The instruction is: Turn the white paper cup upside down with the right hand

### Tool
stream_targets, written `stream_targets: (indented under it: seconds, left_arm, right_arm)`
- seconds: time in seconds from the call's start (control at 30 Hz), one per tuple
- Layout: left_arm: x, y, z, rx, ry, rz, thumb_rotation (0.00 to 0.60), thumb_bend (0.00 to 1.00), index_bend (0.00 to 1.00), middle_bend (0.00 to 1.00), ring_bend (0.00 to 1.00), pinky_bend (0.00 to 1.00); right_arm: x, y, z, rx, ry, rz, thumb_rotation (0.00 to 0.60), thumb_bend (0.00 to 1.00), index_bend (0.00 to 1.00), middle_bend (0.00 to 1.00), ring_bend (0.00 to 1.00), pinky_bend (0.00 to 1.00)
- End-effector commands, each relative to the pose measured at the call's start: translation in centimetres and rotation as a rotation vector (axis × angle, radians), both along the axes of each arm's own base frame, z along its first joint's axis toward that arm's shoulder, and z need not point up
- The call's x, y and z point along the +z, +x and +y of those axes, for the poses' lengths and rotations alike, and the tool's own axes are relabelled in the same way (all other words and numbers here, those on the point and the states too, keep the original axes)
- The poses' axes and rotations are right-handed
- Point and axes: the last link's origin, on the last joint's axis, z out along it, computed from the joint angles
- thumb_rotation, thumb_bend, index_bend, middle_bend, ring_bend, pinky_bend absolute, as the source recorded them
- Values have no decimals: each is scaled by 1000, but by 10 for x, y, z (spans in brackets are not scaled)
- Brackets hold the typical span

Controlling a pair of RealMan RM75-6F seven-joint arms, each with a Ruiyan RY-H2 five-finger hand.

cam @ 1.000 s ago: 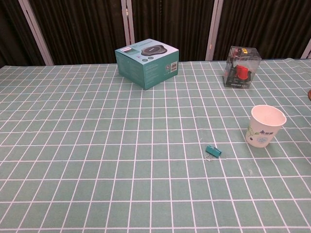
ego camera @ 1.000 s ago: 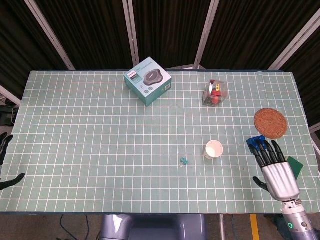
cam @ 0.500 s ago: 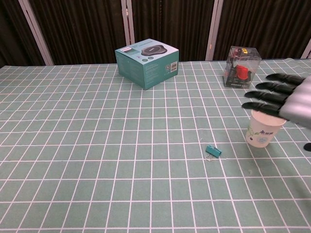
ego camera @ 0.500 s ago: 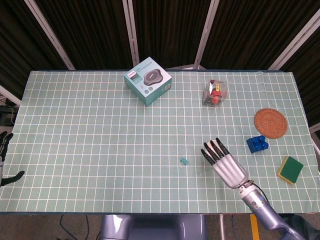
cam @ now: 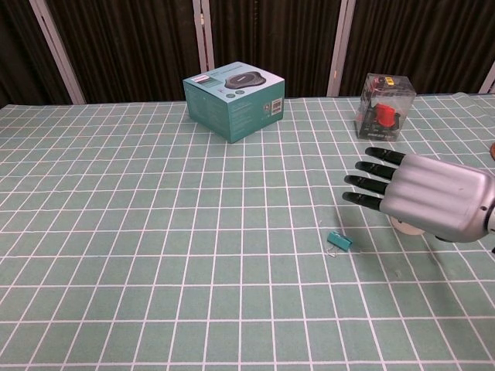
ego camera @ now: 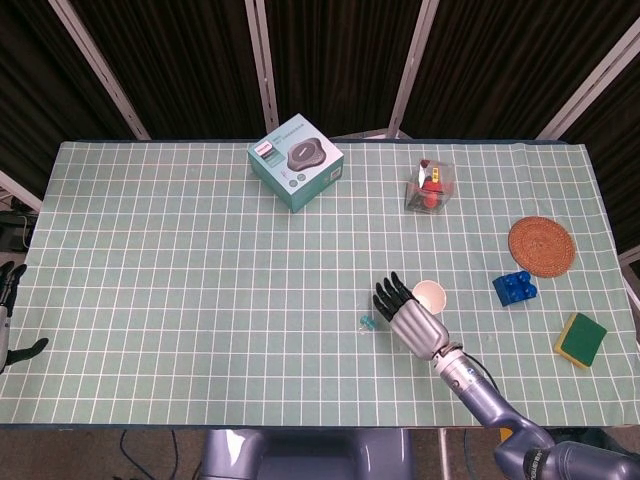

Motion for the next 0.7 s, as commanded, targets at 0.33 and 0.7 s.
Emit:
stream_targets:
  seconds: [0.33,0.7]
  left_arm:
    - [-2,3,-1,-10,-4,2,600,0,0,0,0,0]
    - [-2,4,-1,-9,-5,0,600,0,0,0,0,0]
  right_arm:
    - [6,-25,-4,0,-82,150,600,0,0,0,0,24]
    - [6,-33,-10,72,-86,179,600,92,120,291,97,413]
